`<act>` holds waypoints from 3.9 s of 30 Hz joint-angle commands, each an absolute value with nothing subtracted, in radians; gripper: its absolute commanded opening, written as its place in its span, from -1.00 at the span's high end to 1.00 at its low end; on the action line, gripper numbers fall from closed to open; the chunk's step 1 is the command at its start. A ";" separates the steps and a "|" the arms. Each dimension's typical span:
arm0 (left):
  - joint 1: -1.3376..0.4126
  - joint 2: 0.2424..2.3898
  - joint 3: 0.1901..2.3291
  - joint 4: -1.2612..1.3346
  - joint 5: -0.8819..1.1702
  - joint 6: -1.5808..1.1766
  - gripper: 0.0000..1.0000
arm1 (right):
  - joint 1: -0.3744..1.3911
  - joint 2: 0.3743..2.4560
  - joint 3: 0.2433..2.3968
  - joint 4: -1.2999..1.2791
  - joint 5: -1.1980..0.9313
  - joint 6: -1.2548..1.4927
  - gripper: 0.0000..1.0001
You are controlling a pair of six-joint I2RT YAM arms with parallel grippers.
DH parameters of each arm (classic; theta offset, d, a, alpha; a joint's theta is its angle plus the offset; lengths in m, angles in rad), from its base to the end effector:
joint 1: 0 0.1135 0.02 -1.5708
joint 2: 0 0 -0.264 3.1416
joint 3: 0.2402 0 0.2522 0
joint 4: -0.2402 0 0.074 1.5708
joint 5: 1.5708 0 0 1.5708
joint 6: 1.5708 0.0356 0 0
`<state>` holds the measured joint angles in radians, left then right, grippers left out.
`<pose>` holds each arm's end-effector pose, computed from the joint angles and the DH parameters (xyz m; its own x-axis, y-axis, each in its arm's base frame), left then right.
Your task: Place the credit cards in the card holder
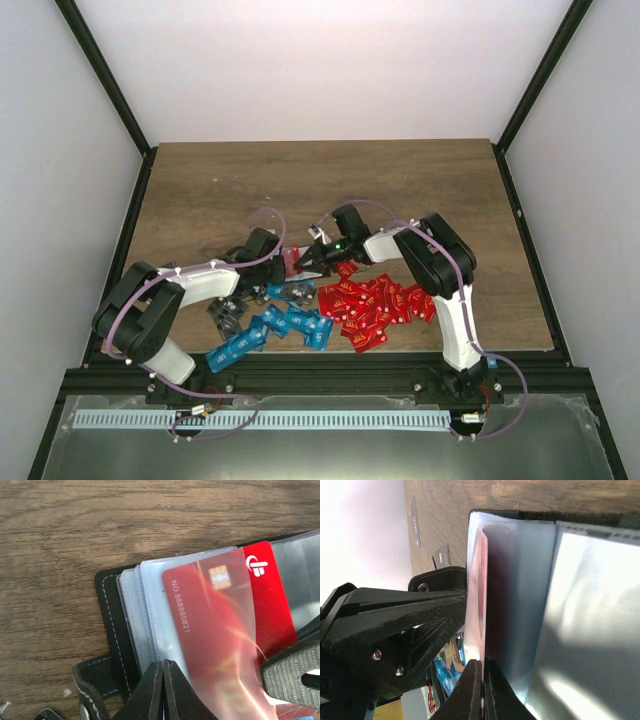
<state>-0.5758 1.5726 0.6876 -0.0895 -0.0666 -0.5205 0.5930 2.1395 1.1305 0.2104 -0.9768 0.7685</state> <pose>0.2391 -0.1524 0.1353 -0.8567 -0.0354 -0.5146 0.0990 0.9678 -0.2315 0.3227 0.2530 0.0933 -0.9778 -0.1898 -0.0890 -0.1567 0.3796 0.9118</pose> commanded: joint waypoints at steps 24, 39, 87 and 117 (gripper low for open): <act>-0.573 1.453 0.635 -0.170 -0.111 -0.540 0.56 | 0.627 2.194 1.166 0.219 -0.995 0.791 0.99; -0.574 1.575 0.644 -0.118 -0.063 -0.524 0.92 | 0.628 2.192 1.166 0.221 -0.997 0.794 0.99; -0.573 1.511 0.644 -0.149 -0.067 -0.515 0.92 | 0.643 2.012 1.293 -0.205 -0.791 0.537 -0.19; -0.574 1.389 0.649 -0.193 -0.042 -0.523 0.91 | 0.657 2.091 1.355 -0.213 -0.696 0.458 0.99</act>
<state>-0.5739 1.4033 0.6468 -0.1818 -0.0402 -0.5201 0.6498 2.0575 1.3155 -0.2047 -0.7235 0.4896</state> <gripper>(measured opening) 0.042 0.014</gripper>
